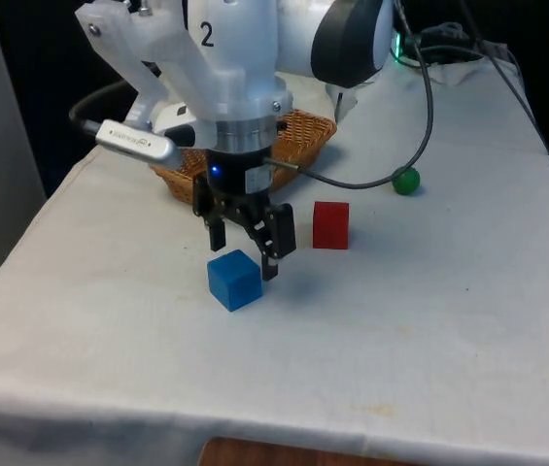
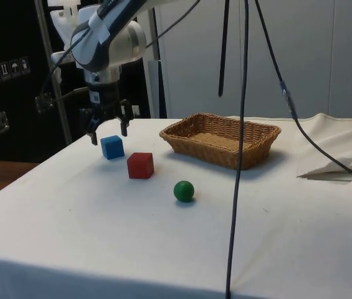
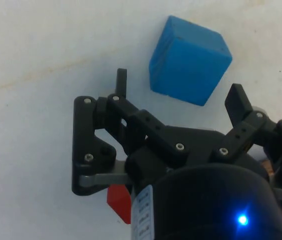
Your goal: Place all non-red objects into the basket.
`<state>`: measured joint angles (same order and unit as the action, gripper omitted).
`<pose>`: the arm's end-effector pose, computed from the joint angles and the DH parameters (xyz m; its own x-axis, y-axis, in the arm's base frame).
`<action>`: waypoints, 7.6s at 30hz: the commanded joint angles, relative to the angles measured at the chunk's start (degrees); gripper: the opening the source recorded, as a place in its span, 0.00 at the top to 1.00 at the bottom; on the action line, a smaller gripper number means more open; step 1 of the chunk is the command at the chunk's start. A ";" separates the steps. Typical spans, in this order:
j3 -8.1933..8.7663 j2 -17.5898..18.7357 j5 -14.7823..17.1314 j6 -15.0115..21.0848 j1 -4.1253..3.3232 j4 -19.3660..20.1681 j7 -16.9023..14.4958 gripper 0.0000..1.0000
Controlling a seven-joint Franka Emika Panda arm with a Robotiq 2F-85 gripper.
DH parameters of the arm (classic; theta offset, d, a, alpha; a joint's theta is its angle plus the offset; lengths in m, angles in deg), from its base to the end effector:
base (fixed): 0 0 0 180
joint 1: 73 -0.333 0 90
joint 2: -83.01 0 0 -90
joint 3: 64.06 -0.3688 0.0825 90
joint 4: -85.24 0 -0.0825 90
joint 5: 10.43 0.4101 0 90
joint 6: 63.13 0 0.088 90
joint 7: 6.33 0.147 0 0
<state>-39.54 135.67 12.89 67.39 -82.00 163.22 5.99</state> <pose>0.7982 -0.1208 0.1813 0.8365 -0.5411 0.0867 -0.5423 -0.8401 -0.0102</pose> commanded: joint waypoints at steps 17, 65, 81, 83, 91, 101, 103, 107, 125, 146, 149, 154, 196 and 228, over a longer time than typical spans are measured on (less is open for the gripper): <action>0.34 3.55 1.20 -0.40 0.80 -3.55 1.09 0.00; 5.16 -4.81 -2.01 -5.21 -2.58 1.89 1.03 0.98; 6.70 -9.80 -5.27 -9.34 -3.32 3.78 0.97 0.98; 6.42 -9.34 -5.04 -9.40 -2.98 3.27 0.92 0.98; 7.33 -13.06 -7.05 -11.06 -3.72 5.67 0.57 0.98; 7.39 -16.90 -8.54 -10.60 -4.30 10.20 0.40 0.98; 7.39 -17.65 -8.77 -10.49 -4.41 11.12 0.34 0.98; 7.33 -19.19 -9.34 -10.20 -4.64 13.24 0.40 0.98; 7.51 -24.52 -10.49 -8.37 -5.44 20.80 0.17 0.98; 7.16 -31.11 -10.71 -2.81 -5.90 29.79 -0.46 0.98; 6.99 -31.46 -10.83 -2.35 -5.96 30.37 -0.29 0.98; 6.88 -31.91 -11.12 -1.95 -6.02 31.05 -0.11 0.98; 8.82 -37.59 -17.13 9.68 -5.67 44.23 -7.22 0.98; 8.08 -39.36 -15.64 28.93 -4.81 60.10 -10.26 0.98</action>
<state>-31.06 96.48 -3.61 95.81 -86.92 223.26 -3.87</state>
